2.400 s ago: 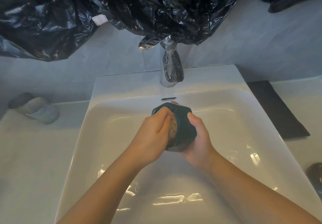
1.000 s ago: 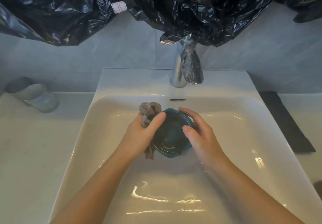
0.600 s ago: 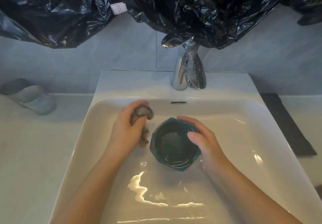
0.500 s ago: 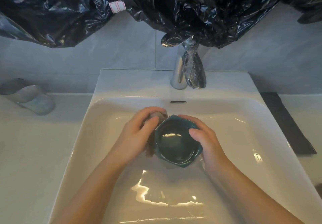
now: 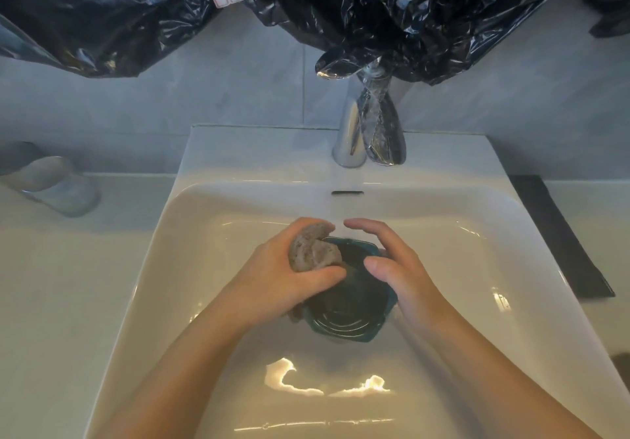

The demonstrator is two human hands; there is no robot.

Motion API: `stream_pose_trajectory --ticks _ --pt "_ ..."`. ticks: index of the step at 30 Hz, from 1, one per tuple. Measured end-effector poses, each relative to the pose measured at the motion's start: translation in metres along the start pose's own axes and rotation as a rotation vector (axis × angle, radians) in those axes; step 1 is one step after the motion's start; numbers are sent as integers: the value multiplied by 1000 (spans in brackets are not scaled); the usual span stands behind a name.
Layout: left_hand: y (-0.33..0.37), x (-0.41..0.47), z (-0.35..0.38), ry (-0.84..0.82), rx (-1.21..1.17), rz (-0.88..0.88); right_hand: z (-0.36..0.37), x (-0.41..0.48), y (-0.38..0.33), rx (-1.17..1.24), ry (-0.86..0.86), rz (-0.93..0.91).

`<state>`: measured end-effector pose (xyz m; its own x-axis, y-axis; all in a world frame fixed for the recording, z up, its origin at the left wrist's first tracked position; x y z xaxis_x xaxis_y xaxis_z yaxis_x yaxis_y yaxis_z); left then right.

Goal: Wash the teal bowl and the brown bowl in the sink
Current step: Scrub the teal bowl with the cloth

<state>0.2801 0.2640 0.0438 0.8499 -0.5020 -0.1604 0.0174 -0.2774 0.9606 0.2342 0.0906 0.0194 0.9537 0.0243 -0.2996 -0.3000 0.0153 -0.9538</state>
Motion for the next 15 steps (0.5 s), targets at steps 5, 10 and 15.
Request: stream_pose_trajectory --ticks 5,10,15 --pt "-1 3 5 205 43 -8 -3 5 1 -18 86 34" --pt "-5 3 11 369 8 -78 7 8 9 -76 166 103" --pt "1 8 4 210 95 -67 7 3 5 -199 140 67"
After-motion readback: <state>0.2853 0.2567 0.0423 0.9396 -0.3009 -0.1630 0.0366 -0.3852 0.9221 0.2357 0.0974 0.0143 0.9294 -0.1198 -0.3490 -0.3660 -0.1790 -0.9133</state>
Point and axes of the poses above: each hand's wrist, its own x-axis towards the middle knuckle, its own z-axis out of the palm, y = z × x, the point moved 2 cm from there along x, towards the middle knuckle, and after that the axes turned 8 degrees about z, right-handed, at the moved point
